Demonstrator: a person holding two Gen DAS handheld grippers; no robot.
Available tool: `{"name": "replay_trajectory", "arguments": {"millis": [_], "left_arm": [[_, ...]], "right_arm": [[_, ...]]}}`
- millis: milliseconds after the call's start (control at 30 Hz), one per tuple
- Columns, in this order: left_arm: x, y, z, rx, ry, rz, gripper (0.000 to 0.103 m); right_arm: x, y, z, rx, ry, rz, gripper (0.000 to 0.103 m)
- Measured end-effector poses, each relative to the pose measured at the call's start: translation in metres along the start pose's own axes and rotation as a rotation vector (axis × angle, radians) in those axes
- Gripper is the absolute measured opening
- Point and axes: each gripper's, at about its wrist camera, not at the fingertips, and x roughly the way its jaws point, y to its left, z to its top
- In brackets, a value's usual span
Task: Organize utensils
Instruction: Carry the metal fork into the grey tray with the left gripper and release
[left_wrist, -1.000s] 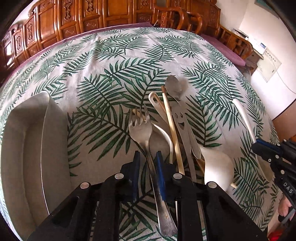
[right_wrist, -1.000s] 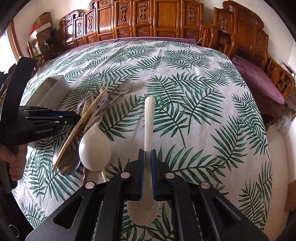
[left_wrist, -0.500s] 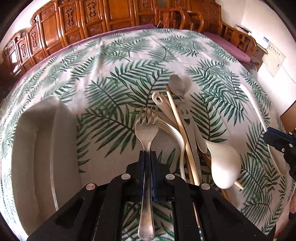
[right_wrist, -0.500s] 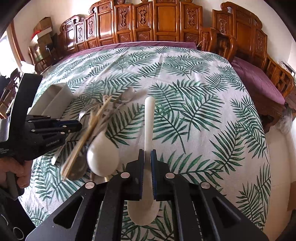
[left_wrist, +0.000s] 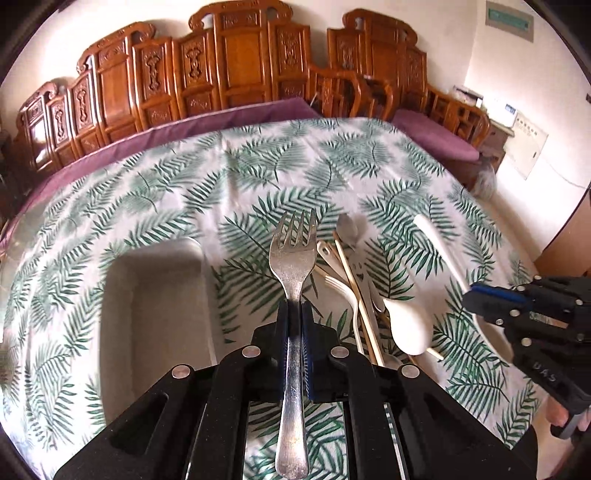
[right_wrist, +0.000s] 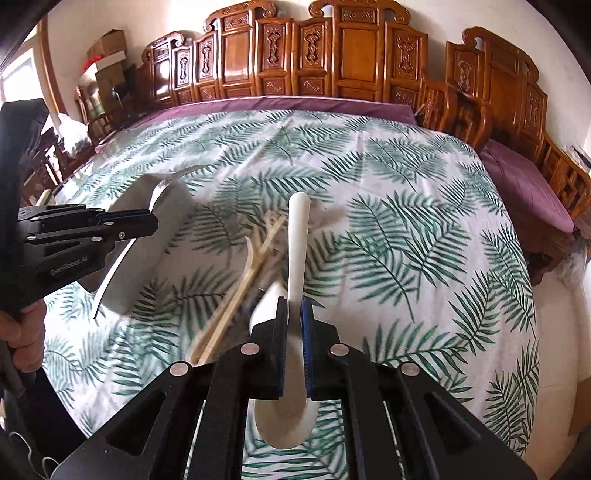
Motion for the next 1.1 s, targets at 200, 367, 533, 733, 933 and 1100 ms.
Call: {"name": "replay_trajectory", "arguments": {"millis": [200,367,533,733,933,1100], "left_arm": [[-0.022,0.026,-0.001,-0.023,-0.032,-0.003,0.006],[-0.024,0.051,-0.007,-0.035,-0.037,0.015,0.006],[-0.019,0.075,-0.014,-0.062,-0.03,0.038,0.006],[-0.014,0.099,-0.017,-0.089,-0.025,0.055,0.006],[0.001,0.114,-0.019,-0.11,-0.004,0.057,0.004],[0.011,0.12,-0.022,-0.116,0.008,0.044,0.003]], "right_arm": [[-0.004,0.031,0.012,-0.033,-0.02,0.017,0.009],[-0.001,0.055,0.017,-0.048,-0.025,0.036,0.009],[0.005,0.074,0.022,-0.067,-0.024,0.055,0.009],[0.008,0.094,0.025,-0.087,-0.026,0.073,0.009],[0.014,0.108,0.03,-0.099,-0.019,0.078,0.009],[0.018,0.116,0.034,-0.11,-0.015,0.08,0.009]]}}
